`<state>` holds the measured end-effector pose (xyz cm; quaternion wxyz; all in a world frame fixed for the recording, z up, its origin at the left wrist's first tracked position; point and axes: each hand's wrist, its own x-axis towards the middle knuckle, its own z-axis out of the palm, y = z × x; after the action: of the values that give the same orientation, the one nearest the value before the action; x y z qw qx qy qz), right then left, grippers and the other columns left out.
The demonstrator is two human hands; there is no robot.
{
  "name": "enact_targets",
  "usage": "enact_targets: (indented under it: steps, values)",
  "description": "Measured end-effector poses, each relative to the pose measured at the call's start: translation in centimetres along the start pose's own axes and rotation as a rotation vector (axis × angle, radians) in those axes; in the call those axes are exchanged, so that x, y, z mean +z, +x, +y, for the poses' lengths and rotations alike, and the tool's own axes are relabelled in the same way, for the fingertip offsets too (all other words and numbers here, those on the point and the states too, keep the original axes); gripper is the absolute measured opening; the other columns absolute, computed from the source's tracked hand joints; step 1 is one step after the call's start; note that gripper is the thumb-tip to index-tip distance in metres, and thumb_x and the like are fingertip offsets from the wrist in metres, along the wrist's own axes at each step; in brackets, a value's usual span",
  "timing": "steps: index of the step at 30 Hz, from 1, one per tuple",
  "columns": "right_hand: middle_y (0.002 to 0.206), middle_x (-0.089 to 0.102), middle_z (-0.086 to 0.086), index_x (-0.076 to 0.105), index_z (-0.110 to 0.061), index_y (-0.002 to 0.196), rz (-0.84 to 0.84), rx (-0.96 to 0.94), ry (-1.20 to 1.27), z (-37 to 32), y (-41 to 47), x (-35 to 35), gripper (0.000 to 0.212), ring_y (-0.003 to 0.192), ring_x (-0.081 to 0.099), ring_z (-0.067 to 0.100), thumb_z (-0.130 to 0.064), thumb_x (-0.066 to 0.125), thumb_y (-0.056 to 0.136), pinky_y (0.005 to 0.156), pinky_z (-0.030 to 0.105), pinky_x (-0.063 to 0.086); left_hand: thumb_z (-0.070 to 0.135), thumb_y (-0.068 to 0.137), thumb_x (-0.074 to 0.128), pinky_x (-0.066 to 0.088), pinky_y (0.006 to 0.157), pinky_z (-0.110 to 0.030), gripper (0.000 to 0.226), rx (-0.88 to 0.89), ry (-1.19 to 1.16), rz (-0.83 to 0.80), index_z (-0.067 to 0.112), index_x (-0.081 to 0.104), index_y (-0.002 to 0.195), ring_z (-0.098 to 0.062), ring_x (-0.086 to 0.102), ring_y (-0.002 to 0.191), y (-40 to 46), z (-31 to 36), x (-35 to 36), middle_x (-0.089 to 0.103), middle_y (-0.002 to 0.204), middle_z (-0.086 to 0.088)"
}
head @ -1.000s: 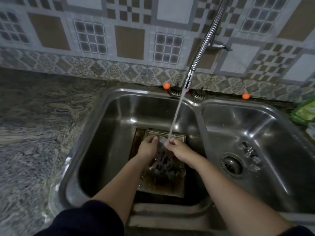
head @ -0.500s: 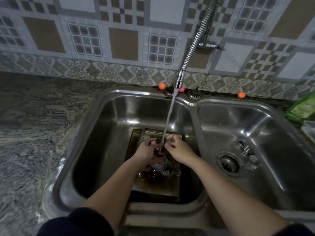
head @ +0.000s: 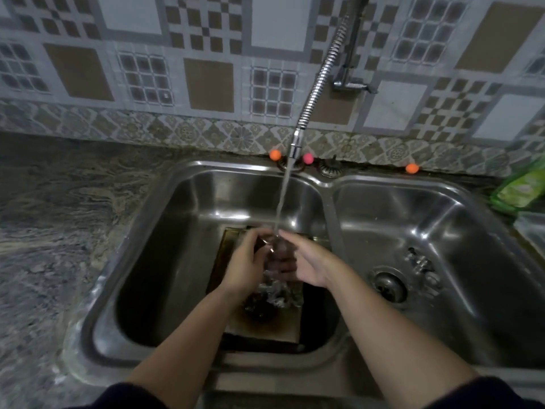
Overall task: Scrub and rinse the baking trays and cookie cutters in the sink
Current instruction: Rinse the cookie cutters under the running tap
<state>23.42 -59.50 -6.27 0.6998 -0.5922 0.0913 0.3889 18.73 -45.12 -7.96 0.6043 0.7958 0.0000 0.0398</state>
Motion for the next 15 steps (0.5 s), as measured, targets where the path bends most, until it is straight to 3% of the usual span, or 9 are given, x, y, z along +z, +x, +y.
enact_targets:
  steps: [4,7,9,12,15]
  values:
    - [0.085,0.068,0.007,0.062,-0.018,0.107,0.049,-0.188,0.109,-0.5,-1.5,-1.3,0.017,0.072,0.066,0.021,-0.028,0.058,0.093,0.067,0.036,0.056,0.002,0.097,0.044,0.051,0.092,-0.024,0.044,0.104,-0.047,-0.063,0.026,0.045,0.134,-0.002,0.059,0.111,0.5,1.5,2.9,0.059,0.125,0.006]
    - [0.087,0.067,0.005,0.062,-0.02,0.099,0.164,-0.299,0.137,-1.9,-3.4,-4.1,0.009,0.073,0.064,0.019,-0.017,0.062,0.091,0.077,0.04,0.053,0.011,0.098,0.047,0.039,0.105,-0.027,0.054,0.123,0.139,-0.105,0.02,0.027,0.148,-0.007,0.047,0.125,1.3,3.2,5.5,0.044,0.14,0.005]
    - [0.091,0.065,0.004,0.058,-0.021,0.101,0.29,-0.318,0.053,-2.7,-4.8,-7.1,0.013,0.076,0.062,0.02,-0.016,0.064,0.09,0.086,0.04,0.051,0.019,0.098,0.048,0.033,0.11,-0.031,0.053,0.112,0.312,-0.144,0.019,0.03,0.148,-0.017,0.041,0.134,1.8,3.8,7.4,0.036,0.149,0.0]
    - [0.093,0.064,0.002,0.057,-0.019,0.106,0.445,-0.32,-0.052,-3.0,-7.2,-12.4,0.021,0.08,0.061,0.016,-0.017,0.067,0.088,0.074,0.03,0.052,0.033,0.1,0.04,0.021,0.118,-0.038,0.048,0.055,0.459,-0.24,0.021,0.034,0.147,-0.017,0.02,0.145,2.3,4.3,10.4,0.016,0.159,0.001]
    - [0.089,0.065,-0.005,0.058,-0.025,0.099,0.569,-0.255,-0.218,-1.6,-8.9,-17.7,0.016,0.086,0.061,0.011,-0.024,0.069,0.087,0.077,0.03,0.049,0.043,0.101,0.03,0.007,0.118,-0.042,0.062,0.002,0.65,-0.287,0.014,0.013,0.153,-0.016,0.002,0.148,2.9,4.8,13.5,0.0,0.161,-0.002]
